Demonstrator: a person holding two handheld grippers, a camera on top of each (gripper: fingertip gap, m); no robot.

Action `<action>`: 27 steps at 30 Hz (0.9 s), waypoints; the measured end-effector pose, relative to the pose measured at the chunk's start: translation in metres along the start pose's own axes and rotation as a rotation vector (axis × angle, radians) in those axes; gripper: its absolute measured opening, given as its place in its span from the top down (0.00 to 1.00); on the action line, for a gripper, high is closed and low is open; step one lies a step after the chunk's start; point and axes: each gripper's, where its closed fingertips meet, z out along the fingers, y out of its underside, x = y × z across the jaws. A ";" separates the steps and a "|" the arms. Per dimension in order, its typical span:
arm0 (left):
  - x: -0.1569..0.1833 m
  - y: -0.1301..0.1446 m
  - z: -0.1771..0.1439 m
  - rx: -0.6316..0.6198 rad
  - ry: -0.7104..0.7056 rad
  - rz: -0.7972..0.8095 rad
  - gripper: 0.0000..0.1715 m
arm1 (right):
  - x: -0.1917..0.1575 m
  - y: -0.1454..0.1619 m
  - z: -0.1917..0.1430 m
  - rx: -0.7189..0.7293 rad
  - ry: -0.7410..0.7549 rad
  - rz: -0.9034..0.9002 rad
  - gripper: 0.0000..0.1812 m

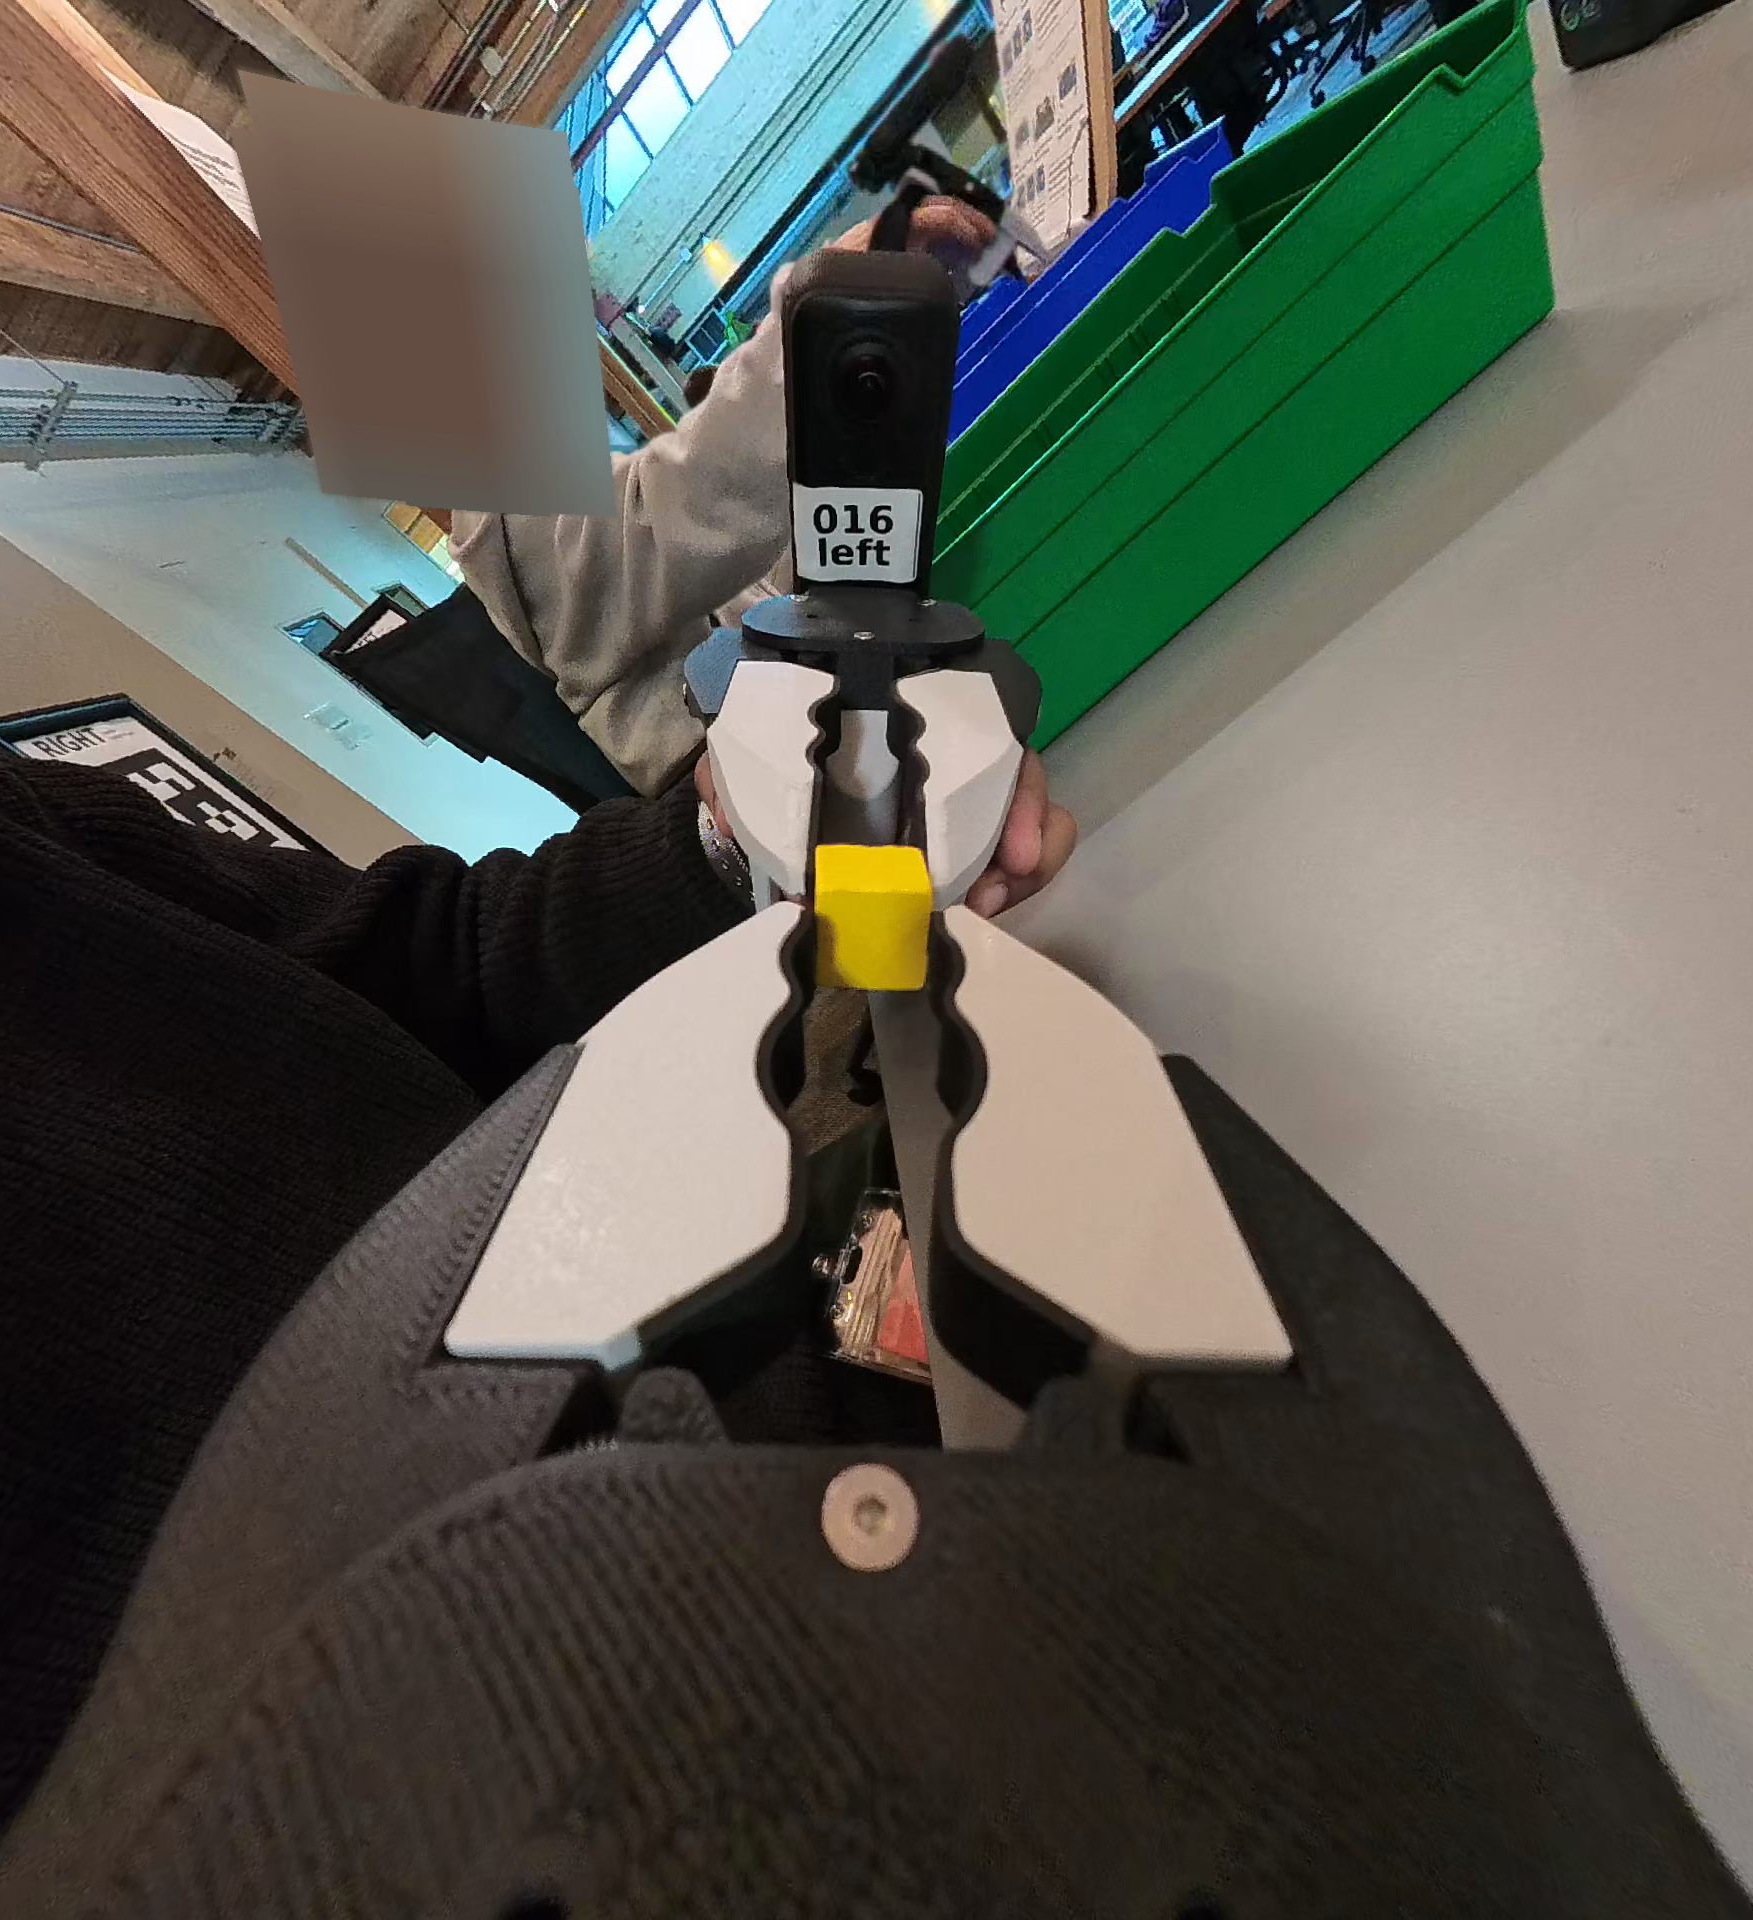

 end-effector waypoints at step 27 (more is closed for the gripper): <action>-0.003 -0.002 0.000 0.021 -0.017 0.000 0.87 | 0.003 -0.003 -0.002 -0.004 0.039 -0.051 0.89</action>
